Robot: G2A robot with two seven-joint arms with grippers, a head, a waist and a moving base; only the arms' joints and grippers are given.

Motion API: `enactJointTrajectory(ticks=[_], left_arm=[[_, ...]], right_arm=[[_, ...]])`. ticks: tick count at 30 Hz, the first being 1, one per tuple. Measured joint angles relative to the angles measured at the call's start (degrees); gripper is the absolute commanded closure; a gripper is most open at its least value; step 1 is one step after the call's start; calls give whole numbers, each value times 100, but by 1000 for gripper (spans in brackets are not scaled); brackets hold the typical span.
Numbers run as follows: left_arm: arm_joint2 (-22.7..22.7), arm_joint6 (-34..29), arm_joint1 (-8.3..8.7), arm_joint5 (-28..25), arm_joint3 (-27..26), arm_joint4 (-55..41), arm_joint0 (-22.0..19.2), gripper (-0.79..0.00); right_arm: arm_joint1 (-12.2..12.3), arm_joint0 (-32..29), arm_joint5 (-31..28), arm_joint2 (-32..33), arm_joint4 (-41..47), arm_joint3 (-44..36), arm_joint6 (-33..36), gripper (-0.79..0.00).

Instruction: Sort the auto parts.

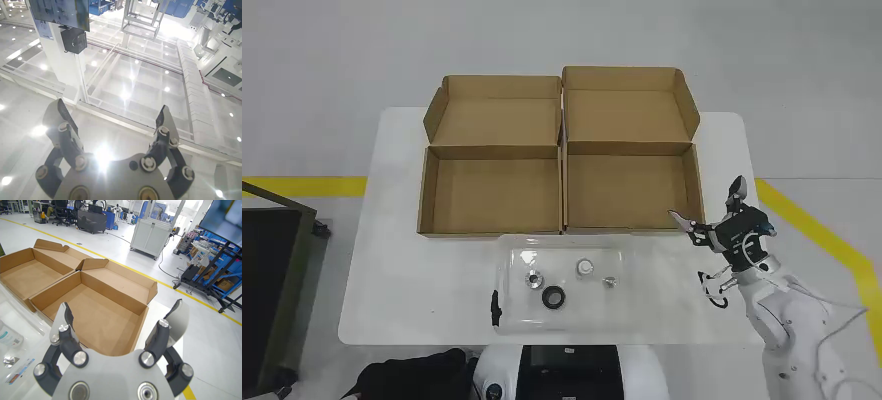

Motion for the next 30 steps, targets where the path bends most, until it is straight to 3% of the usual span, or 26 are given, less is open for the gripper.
enactJointTrajectory(ticks=[30], left_arm=[[0, 0, 0, 0, 0, 0, 0, -785]], right_arm=[[118, 839, -1664, -1905, -484, 14, 435, -785]])
